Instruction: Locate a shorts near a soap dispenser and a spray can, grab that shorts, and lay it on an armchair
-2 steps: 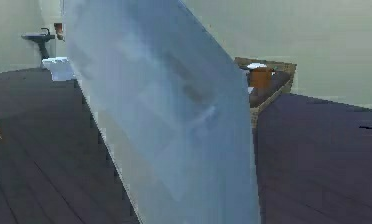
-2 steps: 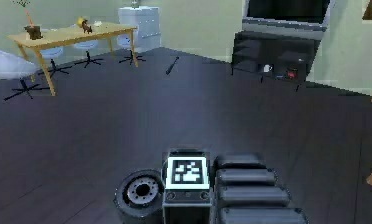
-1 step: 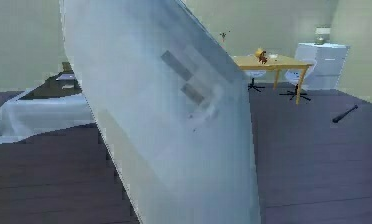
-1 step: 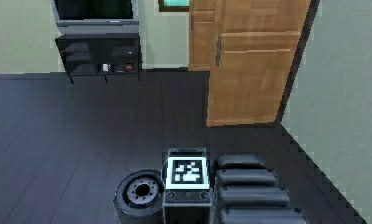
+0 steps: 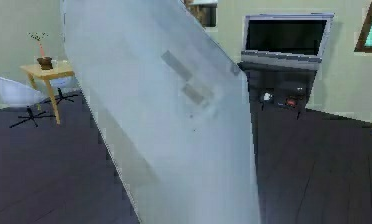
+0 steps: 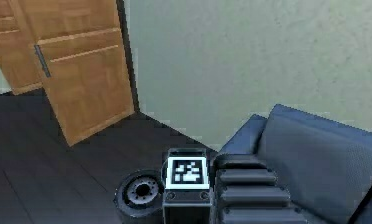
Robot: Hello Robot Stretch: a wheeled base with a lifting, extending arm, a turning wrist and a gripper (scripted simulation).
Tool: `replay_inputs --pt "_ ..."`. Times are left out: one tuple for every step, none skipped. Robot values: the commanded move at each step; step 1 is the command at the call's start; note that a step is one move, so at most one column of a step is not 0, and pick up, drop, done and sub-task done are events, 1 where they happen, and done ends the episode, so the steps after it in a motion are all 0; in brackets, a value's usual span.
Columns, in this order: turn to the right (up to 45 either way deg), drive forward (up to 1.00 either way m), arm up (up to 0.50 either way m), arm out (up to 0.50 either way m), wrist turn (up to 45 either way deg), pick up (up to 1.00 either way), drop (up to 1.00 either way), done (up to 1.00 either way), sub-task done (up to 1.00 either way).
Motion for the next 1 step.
replay_inputs --pt "45.0 0.0 0.0 0.0 0.0 0.0 0.0 0.0 0.0"
